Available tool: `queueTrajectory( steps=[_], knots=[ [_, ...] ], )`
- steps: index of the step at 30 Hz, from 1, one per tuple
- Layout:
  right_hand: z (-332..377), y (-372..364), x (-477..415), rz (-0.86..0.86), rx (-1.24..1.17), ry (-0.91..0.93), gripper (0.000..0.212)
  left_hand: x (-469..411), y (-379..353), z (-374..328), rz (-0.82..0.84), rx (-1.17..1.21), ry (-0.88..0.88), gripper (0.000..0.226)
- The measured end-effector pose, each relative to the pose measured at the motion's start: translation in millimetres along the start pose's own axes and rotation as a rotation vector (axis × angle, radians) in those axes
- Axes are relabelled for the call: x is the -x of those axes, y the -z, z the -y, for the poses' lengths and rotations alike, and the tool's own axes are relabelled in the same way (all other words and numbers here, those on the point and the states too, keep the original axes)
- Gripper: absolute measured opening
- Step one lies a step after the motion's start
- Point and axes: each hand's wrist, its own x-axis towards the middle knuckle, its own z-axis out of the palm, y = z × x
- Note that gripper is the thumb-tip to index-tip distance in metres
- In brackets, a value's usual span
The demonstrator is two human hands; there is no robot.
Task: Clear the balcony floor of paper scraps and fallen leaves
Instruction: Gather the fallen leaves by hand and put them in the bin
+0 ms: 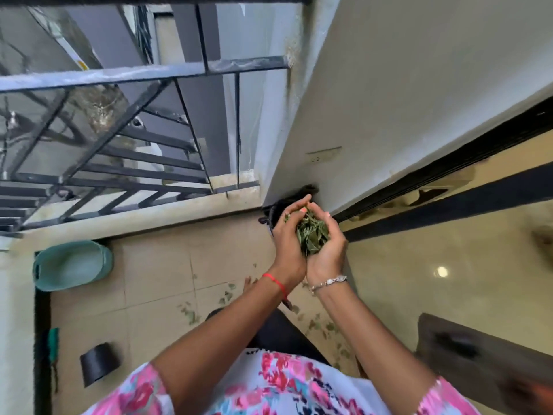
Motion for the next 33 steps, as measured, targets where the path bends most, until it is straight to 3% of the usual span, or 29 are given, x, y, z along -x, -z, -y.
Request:
queueTrajectory(
  steps=[11,19,26,31,33],
  knots=[
    [-18,61,7,0.089,0.407,0.086,0.033,18,24,57,-0.075,0.120,0.030,0.024],
    [-31,107,5,0.171,0.338,-0.098,0.032,30,49,93,-0.108,0.105,0.077,0.026],
    [-71,141,-130,0.121,0.255,-0.325,0.029,-78,58,159,-0.248,0.115,0.048,0.028],
    [-118,169,-254,0.110,0.313,-0.326,0.020,-190,77,218,-0.273,0.101,0.040,0.024],
    [-140,177,-298,0.117,0.343,-0.301,0.027,-228,87,238,-0.273,0.111,0.039,0.019]
  ],
)
